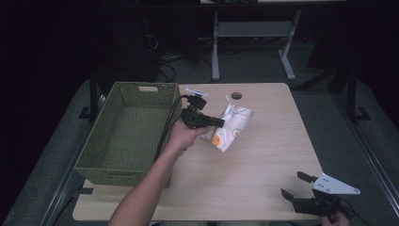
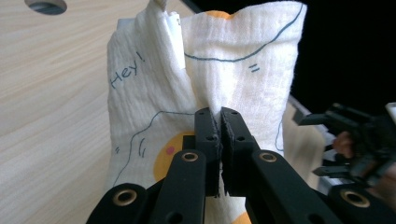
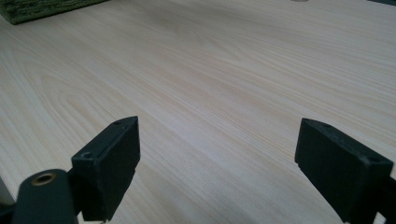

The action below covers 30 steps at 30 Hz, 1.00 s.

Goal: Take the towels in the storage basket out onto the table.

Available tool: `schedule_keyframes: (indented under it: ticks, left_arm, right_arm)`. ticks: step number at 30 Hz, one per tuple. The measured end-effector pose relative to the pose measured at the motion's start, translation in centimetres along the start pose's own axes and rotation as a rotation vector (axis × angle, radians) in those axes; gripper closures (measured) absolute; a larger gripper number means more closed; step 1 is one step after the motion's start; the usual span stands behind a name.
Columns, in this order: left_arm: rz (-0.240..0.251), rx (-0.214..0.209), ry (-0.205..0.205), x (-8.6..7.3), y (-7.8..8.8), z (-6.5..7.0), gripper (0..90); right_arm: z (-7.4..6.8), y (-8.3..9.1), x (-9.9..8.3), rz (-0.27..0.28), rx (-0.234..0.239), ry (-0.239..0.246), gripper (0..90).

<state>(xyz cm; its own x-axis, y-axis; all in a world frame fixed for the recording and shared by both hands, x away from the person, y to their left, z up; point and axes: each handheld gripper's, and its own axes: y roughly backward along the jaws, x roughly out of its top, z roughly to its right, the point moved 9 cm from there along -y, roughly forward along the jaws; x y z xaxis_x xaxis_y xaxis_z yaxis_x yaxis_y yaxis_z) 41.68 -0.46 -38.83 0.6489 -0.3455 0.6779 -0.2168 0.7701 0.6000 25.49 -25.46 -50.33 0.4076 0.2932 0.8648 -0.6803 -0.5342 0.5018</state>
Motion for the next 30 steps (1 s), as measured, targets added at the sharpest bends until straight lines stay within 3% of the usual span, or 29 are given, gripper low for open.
schedule_keyframes:
  ticks: [9,10,12,17,19,20,23,25,30]
  left_arm:
    - [-0.074,0.077,-0.001,-1.1,-3.6,0.0,86.8]
    - [-0.099,0.112,-0.007,-1.6,-4.4,-0.4,86.8]
    - [-0.111,0.120,-0.008,-1.8,-4.8,-0.6,86.8]
    - [-0.146,0.200,0.008,-2.5,-6.8,-1.7,86.8]
    - [-0.151,0.206,0.005,-2.6,-7.1,-1.7,86.4]
    - [-0.162,0.211,0.001,-2.7,-7.5,-1.8,84.3]
    - [-0.204,0.253,-0.012,-3.3,-8.5,-2.3,66.8]
    - [-0.206,0.276,-0.013,-3.5,-8.8,-2.6,64.8]
    - [-0.186,0.277,-0.016,-4.0,-9.1,-2.3,64.3]
  right_arm:
    - [0.0,0.1,0.1,0.006,0.006,0.000,13.8]
    - [0.0,0.1,0.0,0.005,0.005,0.001,13.8]
    - [0.0,0.1,0.0,0.003,0.004,0.001,13.9]
    - [0.0,0.2,0.1,0.007,0.003,0.001,13.8]
    - [0.0,0.2,0.1,0.007,0.003,0.004,13.8]
    - [0.0,0.2,0.1,0.006,0.004,0.003,13.8]
    - [0.0,0.2,0.1,0.010,0.003,0.005,13.8]
    - [0.0,0.3,0.1,0.011,0.003,0.010,13.9]
    - [0.0,0.4,0.2,0.013,0.001,0.007,13.8]
